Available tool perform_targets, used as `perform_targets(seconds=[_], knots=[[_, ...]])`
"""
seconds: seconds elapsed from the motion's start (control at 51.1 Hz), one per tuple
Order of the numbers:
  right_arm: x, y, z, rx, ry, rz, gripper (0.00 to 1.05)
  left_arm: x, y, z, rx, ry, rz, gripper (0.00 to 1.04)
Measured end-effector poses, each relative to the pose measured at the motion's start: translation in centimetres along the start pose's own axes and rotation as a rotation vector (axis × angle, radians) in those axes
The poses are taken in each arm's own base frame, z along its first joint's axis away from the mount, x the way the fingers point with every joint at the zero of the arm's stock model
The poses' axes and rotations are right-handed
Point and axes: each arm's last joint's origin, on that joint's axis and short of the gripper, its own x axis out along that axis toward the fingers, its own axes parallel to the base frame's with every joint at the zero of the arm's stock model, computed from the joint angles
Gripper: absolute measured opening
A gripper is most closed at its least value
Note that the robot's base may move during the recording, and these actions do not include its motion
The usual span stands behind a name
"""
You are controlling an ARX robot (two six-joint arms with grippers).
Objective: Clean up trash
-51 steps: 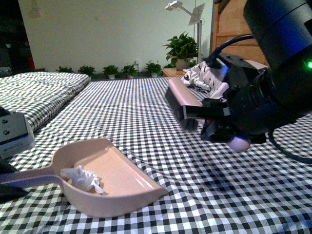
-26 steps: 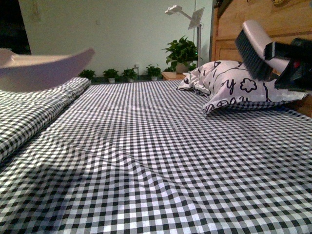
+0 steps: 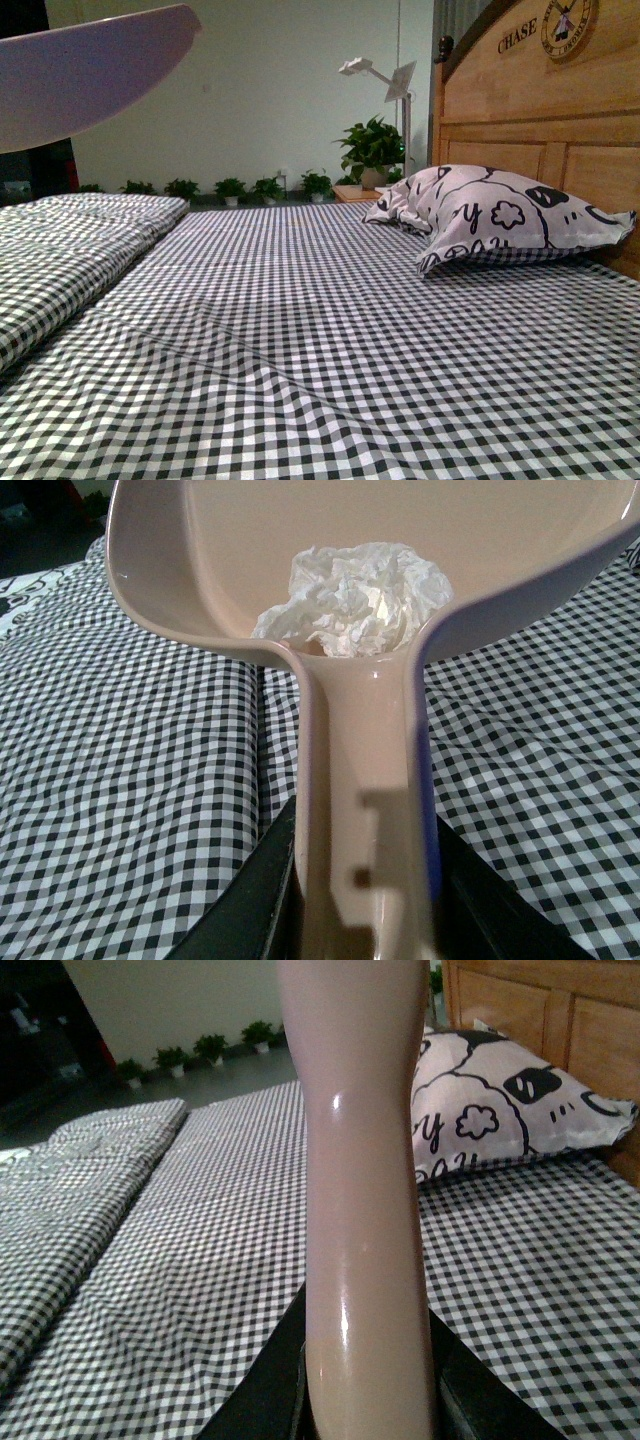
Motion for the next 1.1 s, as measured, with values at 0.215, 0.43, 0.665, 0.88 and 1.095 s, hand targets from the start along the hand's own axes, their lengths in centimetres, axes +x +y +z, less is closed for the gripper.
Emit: perform_targets(seconds=[0.215, 0.43, 0.665, 0.88, 1.095], knots=[[-2.7, -0.2, 0.5, 0.004, -0.033, 0.009, 0.19, -2.8, -0.5, 0.1, -0.011, -0.019, 0.01, 0.28], [-3.0, -0.9, 0.2, 0.006, -0.027, -0.055, 0.19, -3.7, -0.7, -0.2, -0.049, -0.021, 0.008, 0.28], [-3.0, -0.9, 0.2, 0.006, -0.026, -0.055, 0.19, -3.7, -0.7, -0.2, -0.056, -0.021, 0.007, 0.28], [-3.0, -0.9, 0.2, 0.006, -0.026, -0.055, 0.19, -3.7, -0.7, -0.2, -0.058, -0.021, 0.007, 0.28], [-3.0, -0.9, 0.2, 0.006, -0.026, -0.055, 0.19, -3.7, -0.7, -0.2, -0.058, -0.021, 0.007, 0.28]])
